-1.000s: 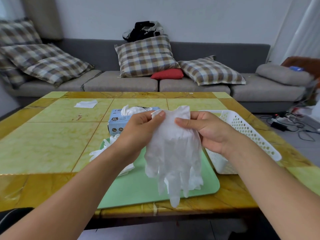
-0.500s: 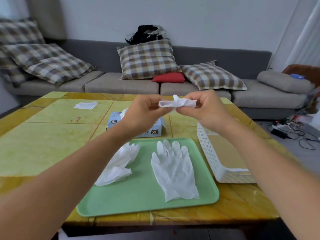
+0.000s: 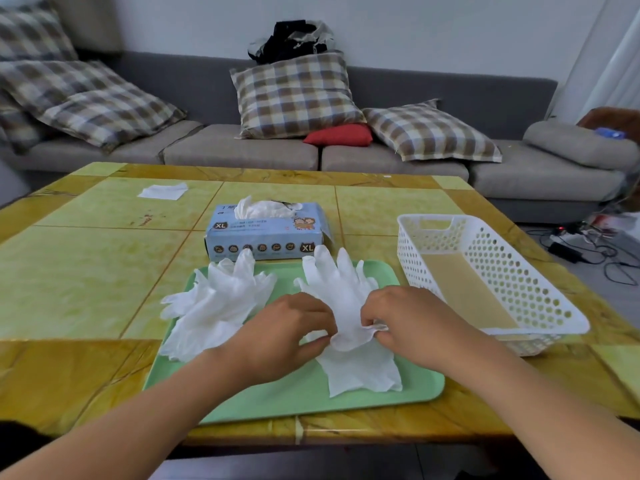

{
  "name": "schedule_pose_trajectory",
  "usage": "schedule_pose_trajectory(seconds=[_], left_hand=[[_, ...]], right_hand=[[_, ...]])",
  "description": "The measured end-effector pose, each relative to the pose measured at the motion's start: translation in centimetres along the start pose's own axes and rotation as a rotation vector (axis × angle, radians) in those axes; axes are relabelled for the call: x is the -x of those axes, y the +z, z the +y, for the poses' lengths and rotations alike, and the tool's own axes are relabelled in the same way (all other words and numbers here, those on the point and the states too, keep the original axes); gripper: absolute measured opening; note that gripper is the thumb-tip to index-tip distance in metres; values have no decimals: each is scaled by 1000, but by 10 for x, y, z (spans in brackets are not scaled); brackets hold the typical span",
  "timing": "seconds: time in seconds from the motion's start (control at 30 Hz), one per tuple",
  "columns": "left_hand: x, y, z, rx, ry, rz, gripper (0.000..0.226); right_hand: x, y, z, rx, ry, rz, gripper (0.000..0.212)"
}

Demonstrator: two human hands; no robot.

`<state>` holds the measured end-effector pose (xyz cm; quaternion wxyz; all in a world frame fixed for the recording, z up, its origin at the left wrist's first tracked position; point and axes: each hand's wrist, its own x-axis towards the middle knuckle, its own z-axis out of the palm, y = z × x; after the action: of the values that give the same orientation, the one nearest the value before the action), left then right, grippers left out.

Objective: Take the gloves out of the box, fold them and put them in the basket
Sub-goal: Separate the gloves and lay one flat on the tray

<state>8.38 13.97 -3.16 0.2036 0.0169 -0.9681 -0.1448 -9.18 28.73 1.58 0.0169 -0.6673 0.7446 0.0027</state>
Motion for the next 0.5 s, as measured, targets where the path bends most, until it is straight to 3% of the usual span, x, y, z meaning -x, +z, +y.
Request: schedule_pose_trajectory(seconds=[0.13, 0.23, 0.37, 0.5], left_hand=[[3, -1, 8, -115, 125, 4, 16], [5, 2, 11, -100, 155, -131, 17], [9, 6, 9, -57, 91, -229, 18], [8, 4, 14, 4, 54, -263, 23]], right_hand=[[9, -9, -5, 68, 5, -22, 19], [14, -7, -7, 82, 18, -110, 16], [15, 1, -10, 5, 30, -259, 14], [16, 3, -4, -67, 27, -307, 14]])
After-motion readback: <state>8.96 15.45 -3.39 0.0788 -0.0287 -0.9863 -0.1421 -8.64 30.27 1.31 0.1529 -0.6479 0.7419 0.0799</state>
